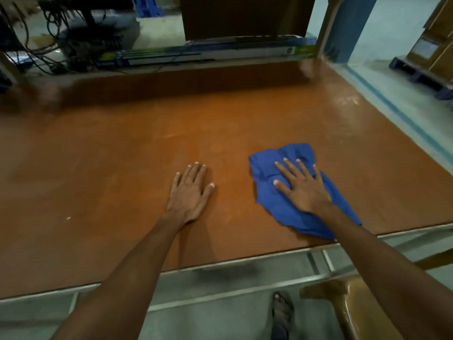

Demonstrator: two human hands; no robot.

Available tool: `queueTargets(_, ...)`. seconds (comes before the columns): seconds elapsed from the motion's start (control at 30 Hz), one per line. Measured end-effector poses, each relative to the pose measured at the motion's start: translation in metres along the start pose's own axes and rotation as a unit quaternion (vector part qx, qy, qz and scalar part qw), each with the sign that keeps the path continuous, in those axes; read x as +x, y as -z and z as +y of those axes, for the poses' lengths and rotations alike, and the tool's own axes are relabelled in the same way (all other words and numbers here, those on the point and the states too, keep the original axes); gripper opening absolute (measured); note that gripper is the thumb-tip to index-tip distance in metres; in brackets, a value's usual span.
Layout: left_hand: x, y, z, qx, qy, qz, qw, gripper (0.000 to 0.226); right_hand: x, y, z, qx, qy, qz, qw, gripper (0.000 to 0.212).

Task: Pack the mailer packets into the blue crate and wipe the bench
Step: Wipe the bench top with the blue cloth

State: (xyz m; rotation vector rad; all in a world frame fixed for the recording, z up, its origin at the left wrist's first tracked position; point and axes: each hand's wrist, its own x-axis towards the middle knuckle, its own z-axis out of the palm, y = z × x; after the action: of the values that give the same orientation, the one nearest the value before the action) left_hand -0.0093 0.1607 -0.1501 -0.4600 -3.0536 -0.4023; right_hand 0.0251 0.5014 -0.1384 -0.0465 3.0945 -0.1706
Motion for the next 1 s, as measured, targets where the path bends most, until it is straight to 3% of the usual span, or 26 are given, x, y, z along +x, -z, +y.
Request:
queueTargets(0.07,0.018,-0.006,0.018,0.001,-0.004,-0.001,1.000,0.076,0.018,0.002,0.005,-0.003,-0.013,-0.001,1.000,0.075)
queueTargets(0.17,0.045,-0.018,0.043,0.022,-0.001,0.004,1.000,0.076,0.015,0.002,0.008,-0.032,0.161,-0.016,0.986,0.069)
queueTargets(0.23,0.063,-0.025,0.054,0.026,0.003,0.011,1.000,0.074,0.031,0.005,0.040,-0.042,0.215,-0.023,0.975,0.064)
queueTargets(0.37,0.099,-0.033,0.074,0.026,0.006,0.005,1.000,0.069,0.106,0.017,0.100,-0.010,0.043,-0.010,0.999,0.068)
queueTargets(0.4,0.110,-0.034,0.080,0.022,0.007,0.005,1.000,0.068,0.117,0.017,0.100,-0.010,0.046,-0.002,0.999,0.070)
queueTargets(0.53,0.151,-0.035,0.092,0.015,0.026,0.008,1.000,0.075,0.141,0.015,0.106,-0.023,0.247,-0.037,0.968,0.070)
queueTargets(0.6,0.160,-0.034,0.087,0.019,0.032,0.000,0.999,0.077,0.176,0.020,0.138,-0.024,0.208,-0.017,0.978,0.073)
queueTargets(0.7,0.171,-0.035,0.085,0.027,0.038,-0.008,0.999,0.075,0.237,0.029,0.183,0.002,-0.003,-0.003,1.000,0.075)
queueTargets(0.73,0.175,-0.036,0.086,0.030,0.044,-0.010,0.999,0.074,0.247,0.030,0.185,0.005,-0.019,-0.004,1.000,0.076)
queueTargets(0.77,0.181,-0.036,0.088,0.032,0.048,-0.013,0.998,0.073,0.251,0.030,0.181,0.001,0.007,-0.005,1.000,0.078)
queueTargets(0.83,0.197,-0.037,0.093,0.029,0.059,-0.018,0.998,0.073,0.242,0.032,0.169,-0.010,0.144,-0.018,0.989,0.081)
queueTargets(0.9,0.219,-0.040,0.101,0.026,0.063,-0.015,0.998,0.073,0.236,0.031,0.182,-0.009,0.232,-0.027,0.972,0.071)
queueTargets(0.93,0.232,-0.041,0.106,0.026,0.059,-0.018,0.998,0.073,0.244,0.033,0.197,-0.008,0.220,-0.015,0.975,0.069)
queueTargets(1.0,0.262,-0.044,0.120,0.029,0.045,-0.030,0.998,0.071,0.272,0.035,0.235,0.007,0.086,0.015,0.996,0.072)
